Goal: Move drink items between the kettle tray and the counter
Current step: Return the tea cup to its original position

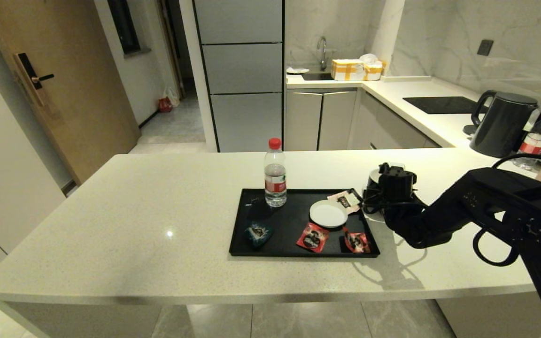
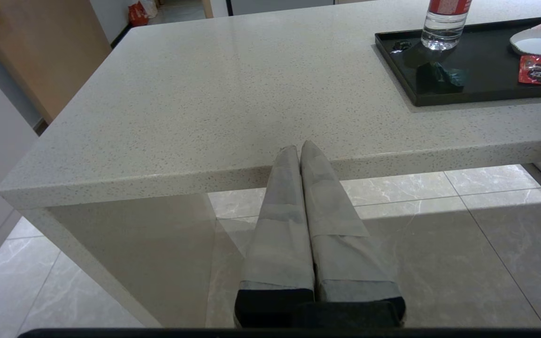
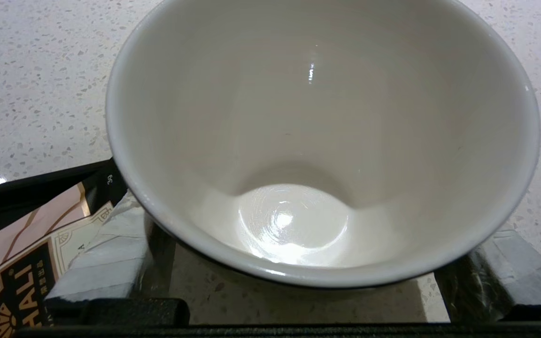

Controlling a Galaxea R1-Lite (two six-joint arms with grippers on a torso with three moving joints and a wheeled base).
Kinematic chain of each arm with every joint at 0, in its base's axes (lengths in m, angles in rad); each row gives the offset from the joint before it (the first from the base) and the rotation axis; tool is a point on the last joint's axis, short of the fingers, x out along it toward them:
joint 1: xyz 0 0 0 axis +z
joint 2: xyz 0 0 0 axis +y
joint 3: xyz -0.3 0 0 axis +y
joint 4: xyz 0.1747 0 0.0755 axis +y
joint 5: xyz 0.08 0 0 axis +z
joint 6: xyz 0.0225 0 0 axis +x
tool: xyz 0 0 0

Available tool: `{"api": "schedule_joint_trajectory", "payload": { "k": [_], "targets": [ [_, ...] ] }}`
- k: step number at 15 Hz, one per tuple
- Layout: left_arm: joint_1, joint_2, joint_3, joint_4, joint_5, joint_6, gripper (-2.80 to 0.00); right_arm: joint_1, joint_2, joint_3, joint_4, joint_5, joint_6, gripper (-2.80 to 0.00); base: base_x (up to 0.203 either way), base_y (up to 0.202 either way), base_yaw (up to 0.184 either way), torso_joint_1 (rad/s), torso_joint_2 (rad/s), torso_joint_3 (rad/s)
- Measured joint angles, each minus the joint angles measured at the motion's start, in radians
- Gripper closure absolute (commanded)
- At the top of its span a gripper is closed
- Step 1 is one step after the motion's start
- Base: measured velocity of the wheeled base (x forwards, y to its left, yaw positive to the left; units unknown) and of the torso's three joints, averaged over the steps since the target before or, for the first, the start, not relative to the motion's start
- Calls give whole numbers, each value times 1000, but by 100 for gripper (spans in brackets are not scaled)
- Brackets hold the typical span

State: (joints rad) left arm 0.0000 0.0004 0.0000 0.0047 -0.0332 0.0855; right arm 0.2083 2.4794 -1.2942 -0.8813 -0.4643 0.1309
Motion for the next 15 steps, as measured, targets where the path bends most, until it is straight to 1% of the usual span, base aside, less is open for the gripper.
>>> {"api": "schedule_joint_trajectory", "payload": {
  "k": [5,10,12,15],
  "targets": [
    [0,0,0,0,0,0,0,0,-20,22,9,-9,0,0,0,0,0,0,0,0],
    [0,0,0,0,0,0,0,6,-140,114,28,-26,-1,0,0,0,0,0,0,0],
    [0,0,0,0,0,0,0,32,-179,152,30,-27,-1,0,0,0,0,0,0,0],
    [0,0,0,0,0,0,0,116,-215,197,29,-27,-1,0,0,0,0,0,0,0]
  ]
}}
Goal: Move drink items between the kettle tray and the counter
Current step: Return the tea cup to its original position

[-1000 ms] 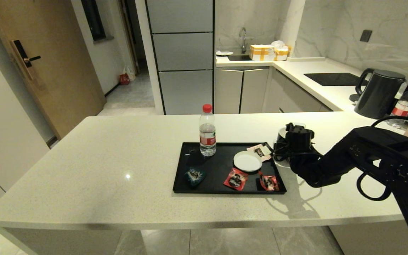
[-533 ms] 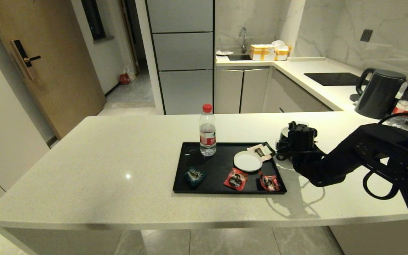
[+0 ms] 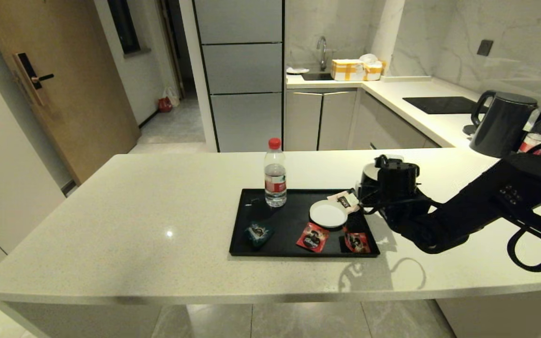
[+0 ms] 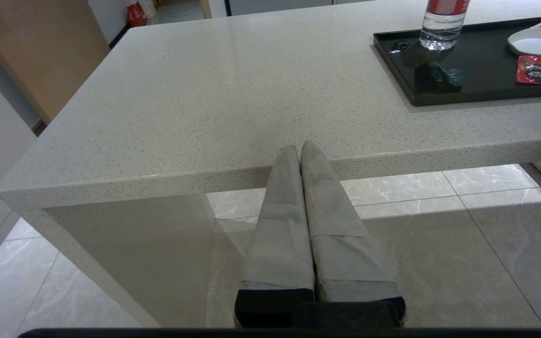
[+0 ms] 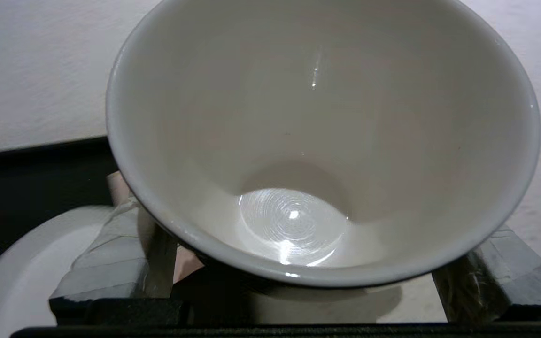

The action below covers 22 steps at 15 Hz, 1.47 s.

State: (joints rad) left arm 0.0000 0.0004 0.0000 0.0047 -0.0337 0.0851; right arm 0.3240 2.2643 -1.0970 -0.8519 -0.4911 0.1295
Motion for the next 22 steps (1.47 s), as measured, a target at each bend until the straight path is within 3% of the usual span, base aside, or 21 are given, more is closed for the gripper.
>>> {"api": "schedule_joint_trajectory", "payload": {
  "k": [3,10,22],
  "targets": [
    [0,0,0,0,0,0,0,82,6,-2,-4,-2,0,0,0,0,0,0,0,0],
    [0,0,0,0,0,0,0,175,53,-55,-12,-34,1,0,0,0,0,0,0,0],
    [0,0,0,-1,0,0,0,212,110,-84,-9,-43,2,0,0,0,0,0,0,0]
  ]
}}
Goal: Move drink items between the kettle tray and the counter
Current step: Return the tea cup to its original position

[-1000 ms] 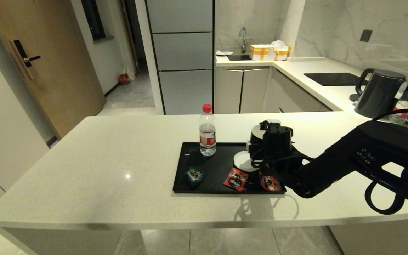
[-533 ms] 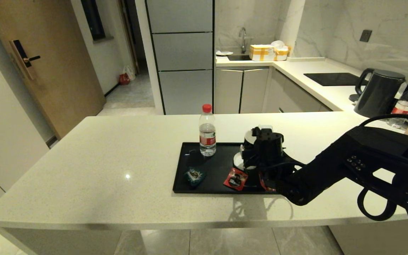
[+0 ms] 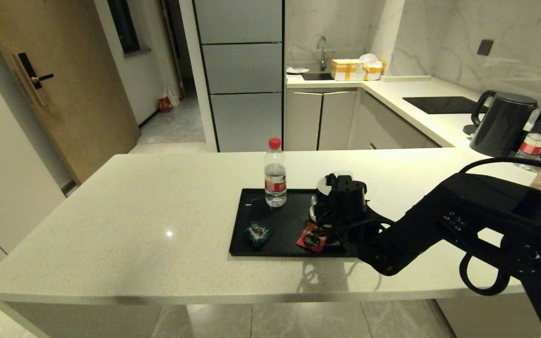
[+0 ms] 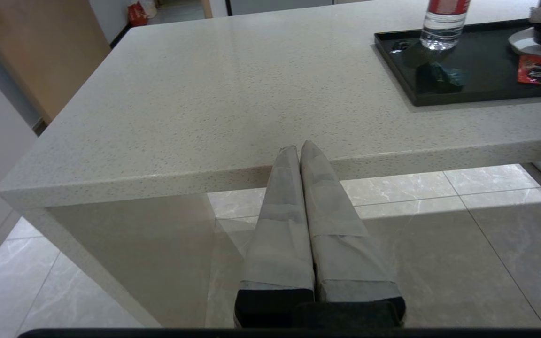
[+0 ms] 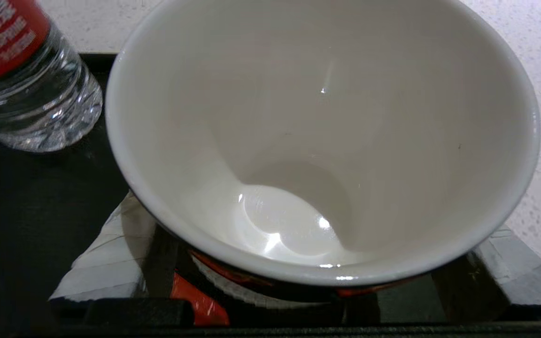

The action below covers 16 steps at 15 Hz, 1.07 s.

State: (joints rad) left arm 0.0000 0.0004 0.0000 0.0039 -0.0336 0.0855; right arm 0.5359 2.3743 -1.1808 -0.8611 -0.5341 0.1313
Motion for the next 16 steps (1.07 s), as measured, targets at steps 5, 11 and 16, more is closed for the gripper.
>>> {"api": "schedule_joint_trajectory", "payload": {
  "k": [5,11,16],
  "targets": [
    [0,0,0,1,0,0,0,6,24,-19,8,3,-3,0,0,0,0,0,0,0],
    [0,0,0,0,0,0,0,10,35,-22,7,1,-3,0,0,0,0,0,0,0],
    [0,0,0,1,0,0,0,10,36,-22,6,0,-3,-280,0,0,0,0,0,0]
  ]
}}
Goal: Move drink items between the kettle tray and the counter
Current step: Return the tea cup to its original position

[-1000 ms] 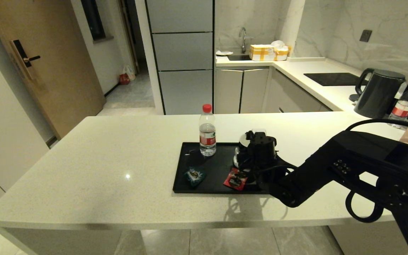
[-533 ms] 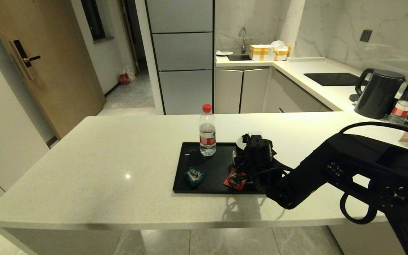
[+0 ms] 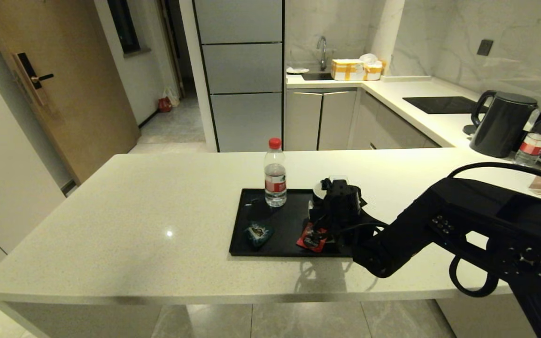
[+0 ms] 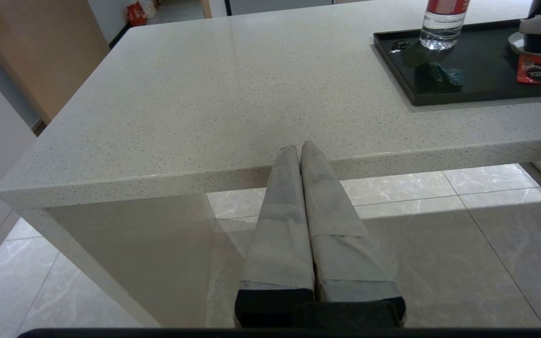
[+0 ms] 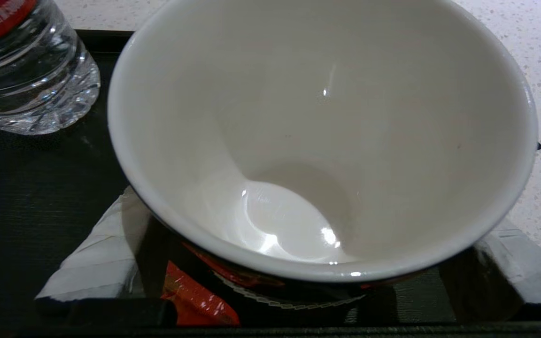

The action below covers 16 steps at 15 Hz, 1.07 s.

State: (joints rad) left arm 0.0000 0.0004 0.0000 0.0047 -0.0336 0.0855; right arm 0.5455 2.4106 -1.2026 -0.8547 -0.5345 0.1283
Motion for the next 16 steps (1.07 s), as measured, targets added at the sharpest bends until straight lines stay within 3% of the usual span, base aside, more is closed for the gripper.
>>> {"api": "schedule_joint_trajectory", "payload": {
  "k": [16],
  "targets": [
    [0,0,0,0,0,0,0,4,2,1,-5,-1,0,-280,0,0,0,0,0,0]
  ]
}}
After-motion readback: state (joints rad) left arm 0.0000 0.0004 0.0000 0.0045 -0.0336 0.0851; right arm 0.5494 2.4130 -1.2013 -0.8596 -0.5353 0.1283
